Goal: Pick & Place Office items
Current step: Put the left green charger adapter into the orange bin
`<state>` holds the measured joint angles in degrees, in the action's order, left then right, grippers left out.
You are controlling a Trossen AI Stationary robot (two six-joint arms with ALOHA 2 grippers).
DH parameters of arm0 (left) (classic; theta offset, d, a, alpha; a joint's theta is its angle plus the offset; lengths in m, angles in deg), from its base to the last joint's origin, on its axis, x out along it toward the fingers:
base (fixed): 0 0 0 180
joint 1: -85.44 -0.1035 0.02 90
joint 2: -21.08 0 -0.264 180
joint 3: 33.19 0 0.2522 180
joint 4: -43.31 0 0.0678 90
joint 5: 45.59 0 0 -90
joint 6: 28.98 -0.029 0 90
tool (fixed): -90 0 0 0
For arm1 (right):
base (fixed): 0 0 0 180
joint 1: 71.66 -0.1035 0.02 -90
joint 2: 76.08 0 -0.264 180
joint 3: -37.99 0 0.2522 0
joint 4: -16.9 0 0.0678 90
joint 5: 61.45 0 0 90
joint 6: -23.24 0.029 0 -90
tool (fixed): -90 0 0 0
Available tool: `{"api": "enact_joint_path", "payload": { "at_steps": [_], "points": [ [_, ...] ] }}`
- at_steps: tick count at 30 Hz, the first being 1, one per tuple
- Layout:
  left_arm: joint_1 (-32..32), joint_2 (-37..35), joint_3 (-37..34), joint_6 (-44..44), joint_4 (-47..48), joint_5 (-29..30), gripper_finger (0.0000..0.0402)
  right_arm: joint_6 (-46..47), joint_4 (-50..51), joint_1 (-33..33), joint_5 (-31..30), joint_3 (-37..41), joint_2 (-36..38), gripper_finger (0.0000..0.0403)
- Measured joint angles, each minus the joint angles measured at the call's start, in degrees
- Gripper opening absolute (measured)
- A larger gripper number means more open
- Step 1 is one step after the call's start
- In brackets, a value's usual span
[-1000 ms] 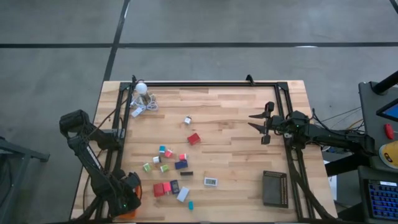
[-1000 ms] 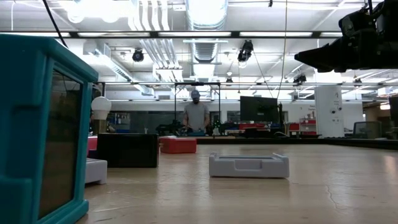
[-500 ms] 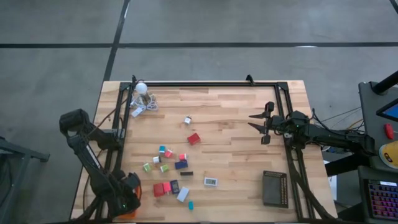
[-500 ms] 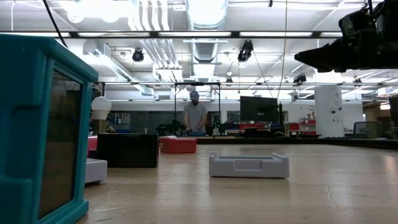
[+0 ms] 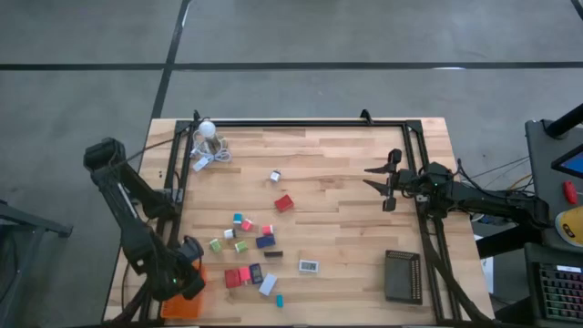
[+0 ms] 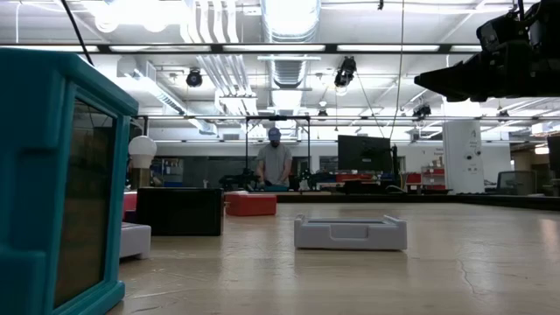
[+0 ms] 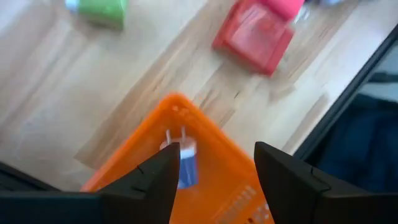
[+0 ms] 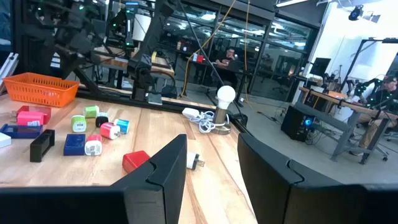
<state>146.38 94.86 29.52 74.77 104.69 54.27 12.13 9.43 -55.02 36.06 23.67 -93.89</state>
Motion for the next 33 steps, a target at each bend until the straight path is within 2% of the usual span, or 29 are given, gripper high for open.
{"api": "enact_joint_path", "payload": {
  "at_steps": [7, 13, 18, 25, 30, 33],
  "points": [
    [-5.8, -5.9, 0.0, -1.1, 5.1, 4.7, 0.0211, 0.0, 0.0, 0.0, 0.0, 0.0, 0.0, 0.0139],
    [-10.7, -8.0, -0.2, -4.8, 8.2, 8.9, 0.0211, 0.0, 0.0, 0.0, 0.0, 0.0, 0.0, 0.0139],
    [-15.5, -8.3, -0.3, 7.5, 9.2, 9.4, 0.0211, 0.0, 0.0, 0.0, 0.0, 0.0, 0.0, 0.0139],
    [-18.3, -8.3, -0.5, 26.7, 9.3, 4.7, 0.0211, 0.0, 0.0, 0.0, 0.0, 0.0, 0.0, 0.0139],
    [-20.1, -8.2, -0.5, 34.7, 9.2, -1.4, 0.0211, 0.0, 0.0, 0.0, 0.0, 0.0, 0.0, 0.0139],
    [-21.8, -7.8, -1.4, 35.6, 9.2, -2.2, 0.0211, 0.0, 0.0, 0.0, 0.0, 0.0, 0.0, 0.0139]
  ]
}}
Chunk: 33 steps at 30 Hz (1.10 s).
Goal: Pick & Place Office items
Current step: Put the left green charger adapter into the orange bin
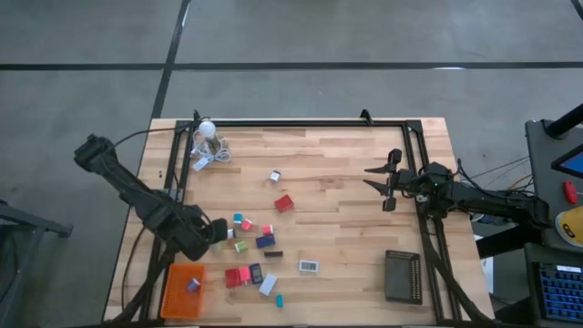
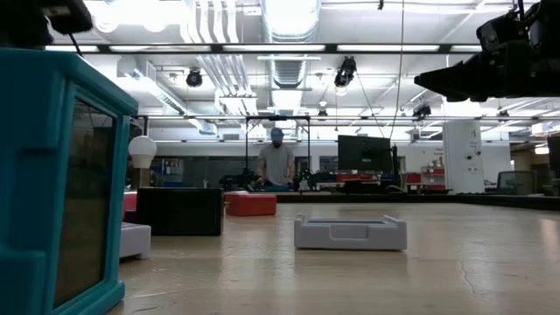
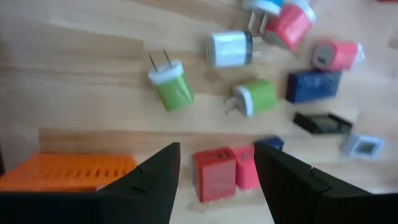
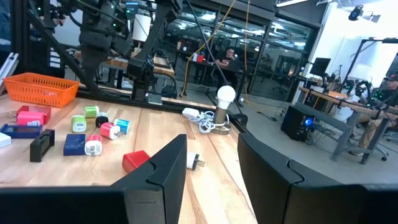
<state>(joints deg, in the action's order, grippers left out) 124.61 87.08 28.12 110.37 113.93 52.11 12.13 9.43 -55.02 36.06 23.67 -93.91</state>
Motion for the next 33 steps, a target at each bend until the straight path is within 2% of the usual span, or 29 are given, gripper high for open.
{"api": "enact_joint_path", "payload": {
  "at_steps": [6, 19, 33],
  "points": [
    [-3.2, 0.9, -4.0, 2.1, -1.3, -4.5, 0.0211, 0.0, 0.0, 0.0, 0.0, 0.0, 0.0, 0.0139],
    [-4.2, 0.8, -15.6, 3.9, -20.2, -8.1, 0.0211, 0.0, 0.0, 0.0, 0.0, 0.0, 0.0, 0.0139],
    [-5.1, 0.8, -21.6, 6.2, -25.5, -9.2, 0.0211, 0.0, 0.0, 0.0, 0.0, 0.0, 0.0, 0.0139]
  ]
}}
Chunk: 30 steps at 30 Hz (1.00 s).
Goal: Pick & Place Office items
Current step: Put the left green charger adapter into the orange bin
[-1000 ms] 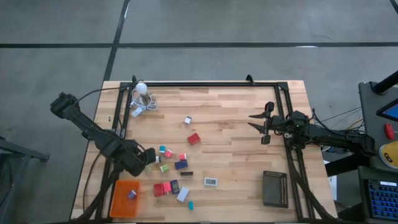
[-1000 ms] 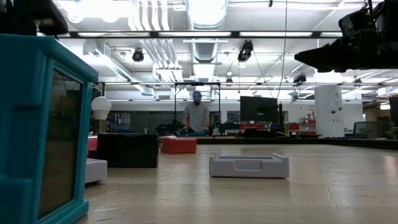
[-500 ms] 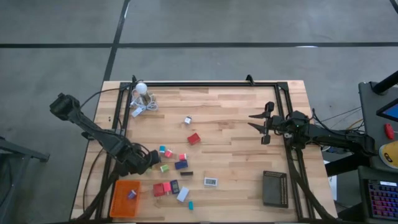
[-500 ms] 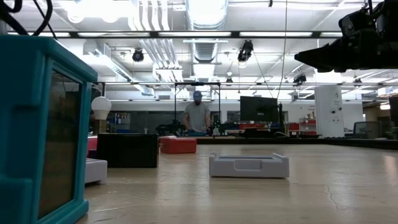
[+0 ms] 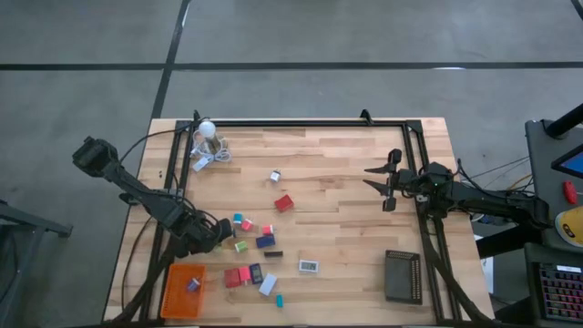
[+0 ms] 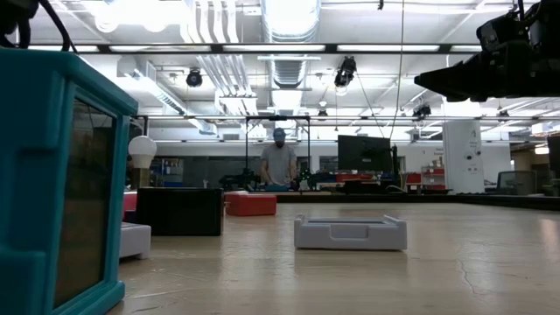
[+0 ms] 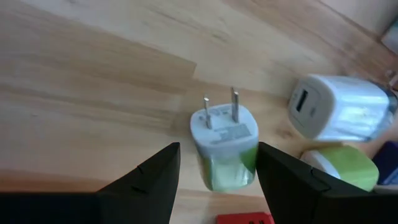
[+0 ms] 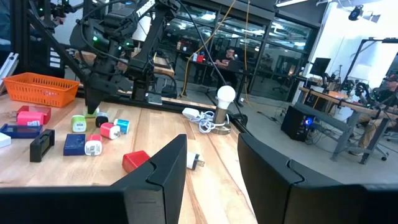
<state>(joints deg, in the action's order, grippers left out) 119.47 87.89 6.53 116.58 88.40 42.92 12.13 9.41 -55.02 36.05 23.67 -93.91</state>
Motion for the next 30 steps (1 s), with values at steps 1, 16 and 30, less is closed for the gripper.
{"api": "enact_joint_path", "payload": {
  "at_steps": [1, 16, 30],
  "points": [
    [-0.1, 0.0, -0.1, 0.0, 0.0, -0.1, 0.0211, 0.0, 0.0, 0.0, 0.0, 0.0, 0.0, 0.0139],
    [-0.6, 0.0, -0.2, 0.0, -0.1, -0.3, 0.0210, 0.0, 0.0, 0.0, 0.0, 0.0, 0.0, 0.0139],
    [-0.6, 0.0, -0.2, -0.2, -0.3, -0.2, 0.0129, 0.0, 0.0, 0.0, 0.0, 0.0, 0.0, 0.0139]
  ]
}}
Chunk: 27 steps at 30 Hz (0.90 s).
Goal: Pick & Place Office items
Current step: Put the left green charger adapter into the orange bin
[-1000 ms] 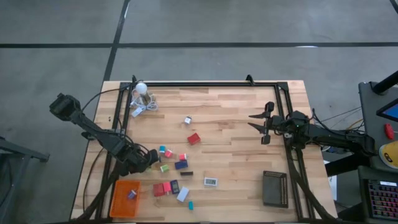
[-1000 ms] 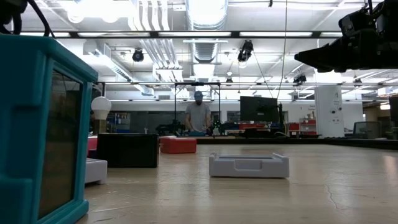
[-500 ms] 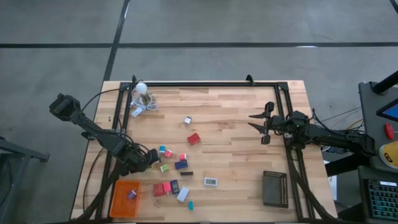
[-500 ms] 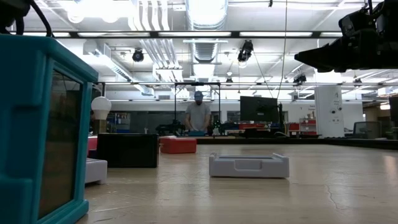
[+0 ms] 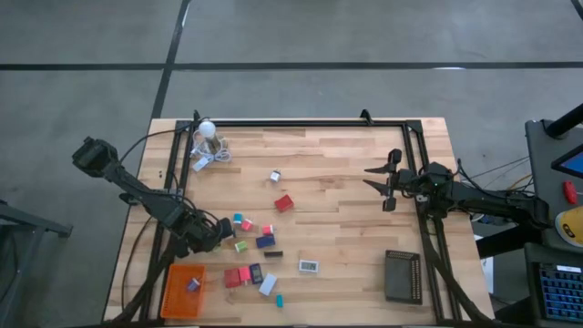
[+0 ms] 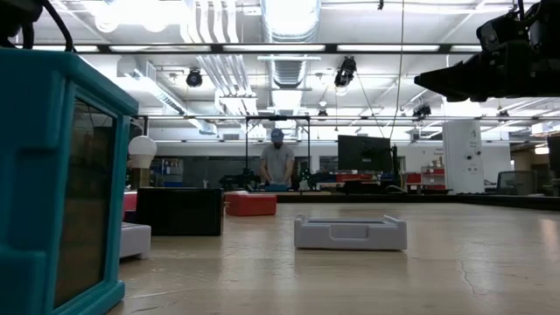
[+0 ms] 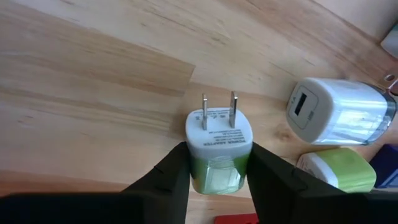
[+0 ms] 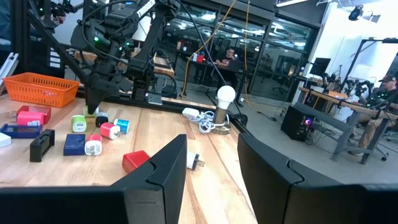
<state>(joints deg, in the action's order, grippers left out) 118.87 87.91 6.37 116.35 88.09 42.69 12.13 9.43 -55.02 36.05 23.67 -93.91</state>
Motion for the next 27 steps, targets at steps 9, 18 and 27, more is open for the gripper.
{"api": "enact_joint_path", "payload": {
  "at_steps": [9, 18, 27],
  "points": [
    [0.0, -0.4, 0.0, -1.1, -0.2, 0.0, 0.0137, 0.0, 0.0, 0.0, 0.0, 0.0, 0.0, 0.0139],
    [0.0, -3.3, 3.6, -9.6, 3.7, 0.2, 0.0137, 0.0, 0.0, 0.0, 0.0, 0.0, 0.0, 0.0139],
    [0.0, -4.9, 12.0, -13.8, 12.5, -4.5, 0.0137, 0.0, 0.0, 0.0, 0.0, 0.0, 0.0, 0.0139]
  ]
}}
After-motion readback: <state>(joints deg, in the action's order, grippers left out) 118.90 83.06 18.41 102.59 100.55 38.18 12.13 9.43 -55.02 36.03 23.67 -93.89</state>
